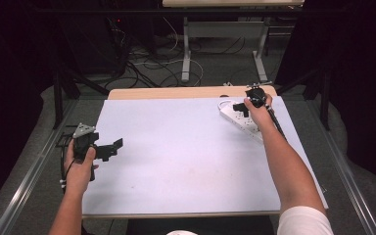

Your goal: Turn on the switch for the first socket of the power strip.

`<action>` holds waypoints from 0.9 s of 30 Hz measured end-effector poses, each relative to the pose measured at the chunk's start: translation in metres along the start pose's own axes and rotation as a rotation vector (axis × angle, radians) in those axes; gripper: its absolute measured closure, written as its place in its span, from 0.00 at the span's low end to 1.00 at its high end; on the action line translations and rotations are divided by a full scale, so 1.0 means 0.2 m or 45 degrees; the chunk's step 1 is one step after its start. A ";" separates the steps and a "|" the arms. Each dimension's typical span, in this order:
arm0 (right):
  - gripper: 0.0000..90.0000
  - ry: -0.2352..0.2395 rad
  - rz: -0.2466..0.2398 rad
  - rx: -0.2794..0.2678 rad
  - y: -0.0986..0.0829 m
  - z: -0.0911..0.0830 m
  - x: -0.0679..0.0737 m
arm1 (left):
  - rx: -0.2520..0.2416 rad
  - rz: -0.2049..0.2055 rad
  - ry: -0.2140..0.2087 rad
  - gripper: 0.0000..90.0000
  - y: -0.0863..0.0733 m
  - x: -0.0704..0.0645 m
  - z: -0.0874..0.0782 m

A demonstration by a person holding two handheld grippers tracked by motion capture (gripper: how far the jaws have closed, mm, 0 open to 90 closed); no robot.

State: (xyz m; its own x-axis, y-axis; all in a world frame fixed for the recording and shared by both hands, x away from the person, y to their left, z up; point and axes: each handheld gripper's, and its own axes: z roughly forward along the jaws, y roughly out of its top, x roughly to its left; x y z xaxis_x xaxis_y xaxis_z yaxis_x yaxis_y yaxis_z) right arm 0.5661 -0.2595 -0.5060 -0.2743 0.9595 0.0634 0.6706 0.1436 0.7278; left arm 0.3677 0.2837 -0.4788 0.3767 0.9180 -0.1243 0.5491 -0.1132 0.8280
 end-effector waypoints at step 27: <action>0.00 0.056 -0.209 0.028 0.02 -0.26 0.21 | -0.004 -0.003 -0.008 0.01 0.01 -0.01 -0.01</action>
State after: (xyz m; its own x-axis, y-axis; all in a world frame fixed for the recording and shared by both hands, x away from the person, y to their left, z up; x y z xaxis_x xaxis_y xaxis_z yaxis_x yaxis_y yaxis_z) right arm 0.5223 -0.2312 -0.4649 -0.4109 0.9113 -0.0245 0.6291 0.3029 0.7159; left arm 0.3665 0.2828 -0.4767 0.3797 0.9160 -0.1298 0.5478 -0.1096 0.8294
